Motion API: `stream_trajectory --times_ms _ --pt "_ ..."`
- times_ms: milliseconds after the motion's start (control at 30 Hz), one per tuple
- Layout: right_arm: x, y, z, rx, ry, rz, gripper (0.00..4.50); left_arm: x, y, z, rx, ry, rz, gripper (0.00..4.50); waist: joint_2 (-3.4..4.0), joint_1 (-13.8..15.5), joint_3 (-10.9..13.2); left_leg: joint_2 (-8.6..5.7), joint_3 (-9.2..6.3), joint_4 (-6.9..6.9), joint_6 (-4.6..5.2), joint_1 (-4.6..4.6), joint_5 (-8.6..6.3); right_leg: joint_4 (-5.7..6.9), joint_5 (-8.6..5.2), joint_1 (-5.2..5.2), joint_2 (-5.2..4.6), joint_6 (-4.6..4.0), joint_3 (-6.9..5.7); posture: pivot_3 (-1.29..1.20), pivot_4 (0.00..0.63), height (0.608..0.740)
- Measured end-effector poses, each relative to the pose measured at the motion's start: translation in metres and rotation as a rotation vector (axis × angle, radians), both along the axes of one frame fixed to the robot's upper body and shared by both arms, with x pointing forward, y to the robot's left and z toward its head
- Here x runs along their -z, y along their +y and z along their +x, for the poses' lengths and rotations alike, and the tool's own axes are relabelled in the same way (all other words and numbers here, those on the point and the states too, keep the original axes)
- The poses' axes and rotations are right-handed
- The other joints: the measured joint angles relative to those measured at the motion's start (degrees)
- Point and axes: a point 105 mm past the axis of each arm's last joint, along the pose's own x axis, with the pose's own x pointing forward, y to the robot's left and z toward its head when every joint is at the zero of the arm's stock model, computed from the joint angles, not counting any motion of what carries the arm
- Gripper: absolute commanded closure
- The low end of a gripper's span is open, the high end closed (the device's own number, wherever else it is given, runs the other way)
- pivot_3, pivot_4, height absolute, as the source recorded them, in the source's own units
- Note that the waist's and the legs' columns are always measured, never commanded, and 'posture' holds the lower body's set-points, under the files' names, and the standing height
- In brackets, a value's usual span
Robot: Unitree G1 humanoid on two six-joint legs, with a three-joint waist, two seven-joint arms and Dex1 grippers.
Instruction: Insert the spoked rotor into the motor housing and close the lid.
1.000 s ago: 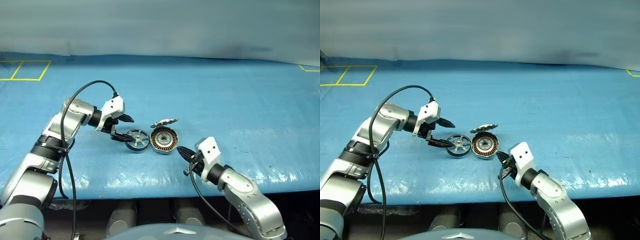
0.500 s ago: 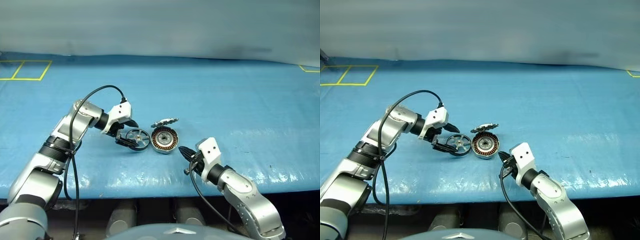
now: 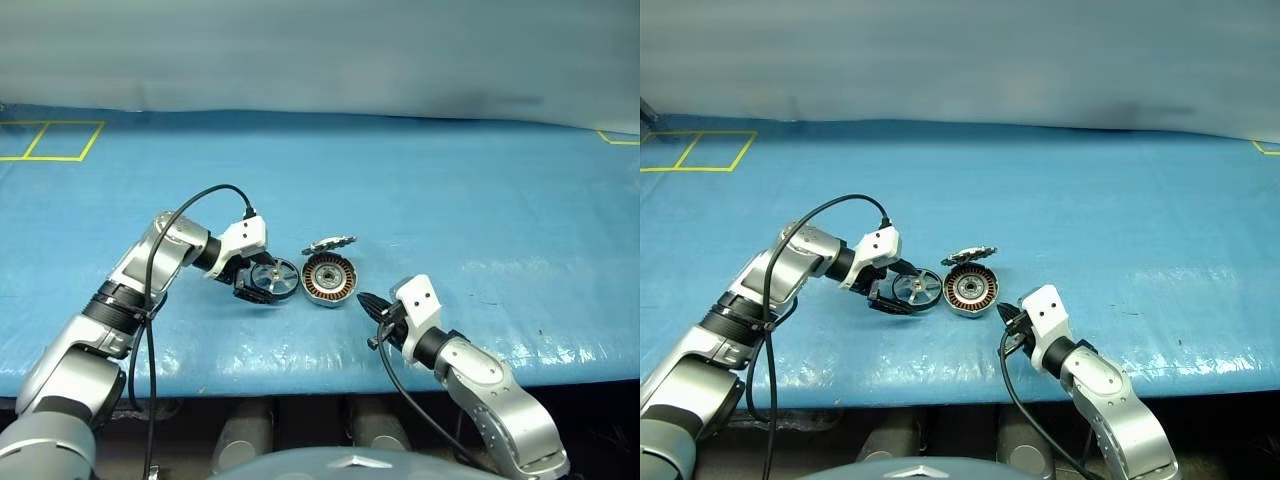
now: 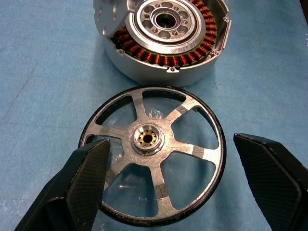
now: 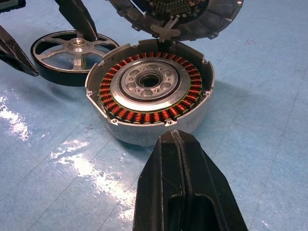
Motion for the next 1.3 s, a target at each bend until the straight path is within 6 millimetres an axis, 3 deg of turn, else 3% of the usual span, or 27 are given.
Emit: stream_trajectory --times_ms 800,900,1000,1300 --pt "0.0045 0.0009 0.0001 -0.013 0.013 -0.017 4.49 -0.0063 -0.0074 0.0040 -0.055 0.005 -0.067 0.00 0.00 -0.01 0.00 -0.01 0.00 0.06 0.00 0.01 0.00 0.07 0.10 0.00 0.00 0.17 0.01 0.00 0.150 0.740" --pt "0.0044 0.0019 0.0000 -0.017 0.013 -0.016 4.50 -0.0073 -0.0069 0.0039 -0.062 0.008 -0.066 0.62 0.00 0.00 0.00 -0.01 0.00 0.08 0.00 0.01 0.00 0.07 0.10 0.01 0.00 0.16 0.01 0.00 0.150 0.740" --pt "0.0041 0.0028 0.0002 -0.020 0.012 -0.016 4.50 -0.0080 -0.0067 0.0041 -0.066 0.006 -0.068 1.56 0.00 0.00 0.00 -0.01 0.00 0.09 0.00 0.01 0.00 0.08 0.10 0.01 0.00 0.17 0.01 0.00 0.150 0.740" --pt "0.0047 0.0039 -0.0002 -0.022 0.014 -0.016 4.50 -0.0073 -0.0068 0.0037 -0.081 0.007 -0.075 1.56 0.00 0.00 0.00 -0.01 0.00 0.10 0.00 0.01 0.00 0.09 0.10 0.01 0.00 0.17 0.01 0.00 0.150 0.740"
